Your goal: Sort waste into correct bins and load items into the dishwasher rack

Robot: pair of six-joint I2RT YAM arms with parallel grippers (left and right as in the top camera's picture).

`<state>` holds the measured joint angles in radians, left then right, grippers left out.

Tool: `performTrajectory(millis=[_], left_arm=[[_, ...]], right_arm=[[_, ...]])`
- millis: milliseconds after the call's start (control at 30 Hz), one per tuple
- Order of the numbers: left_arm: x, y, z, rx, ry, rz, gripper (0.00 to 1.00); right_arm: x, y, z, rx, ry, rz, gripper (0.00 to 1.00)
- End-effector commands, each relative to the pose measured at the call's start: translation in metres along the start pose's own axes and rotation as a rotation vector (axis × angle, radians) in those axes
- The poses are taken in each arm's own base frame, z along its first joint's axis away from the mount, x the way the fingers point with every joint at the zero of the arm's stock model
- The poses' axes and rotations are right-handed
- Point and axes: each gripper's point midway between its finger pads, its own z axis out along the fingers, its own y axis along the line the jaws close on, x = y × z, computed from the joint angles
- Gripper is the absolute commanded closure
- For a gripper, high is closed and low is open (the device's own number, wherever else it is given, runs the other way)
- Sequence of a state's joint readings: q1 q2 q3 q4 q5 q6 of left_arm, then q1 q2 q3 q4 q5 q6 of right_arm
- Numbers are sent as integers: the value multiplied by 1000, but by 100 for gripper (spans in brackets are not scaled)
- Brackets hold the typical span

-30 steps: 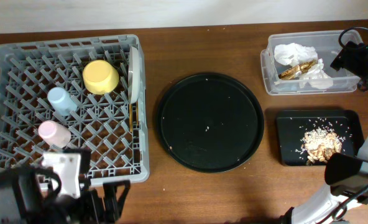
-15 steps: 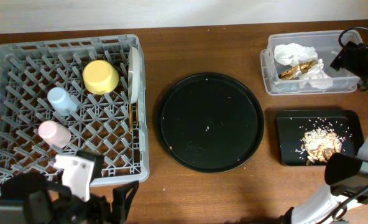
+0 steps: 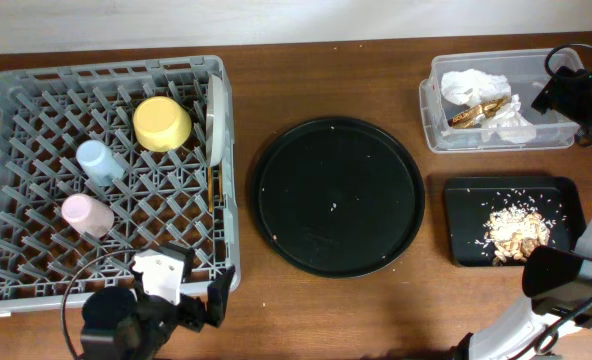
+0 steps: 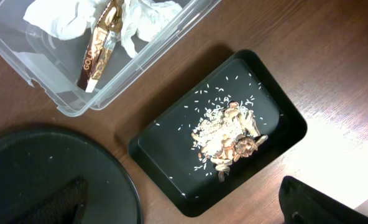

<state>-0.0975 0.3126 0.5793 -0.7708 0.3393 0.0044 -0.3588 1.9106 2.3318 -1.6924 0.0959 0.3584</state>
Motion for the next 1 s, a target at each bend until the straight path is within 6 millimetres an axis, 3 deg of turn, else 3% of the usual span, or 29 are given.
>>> performTrajectory(millis=[0, 267, 567, 967], left_arm=[[2, 11, 16, -25, -92, 33, 0], [-16, 24, 29, -71, -352, 114, 1], [-14, 54, 36, -198, -515, 33, 1], [-8, 88, 24, -358, -555, 0, 1]], right_arm=[[-1, -1, -1, 1, -4, -1, 1], [-1, -1, -1, 1, -4, -1, 1], [-1, -1, -1, 1, -4, -1, 1], [-1, -1, -1, 1, -4, -1, 1]])
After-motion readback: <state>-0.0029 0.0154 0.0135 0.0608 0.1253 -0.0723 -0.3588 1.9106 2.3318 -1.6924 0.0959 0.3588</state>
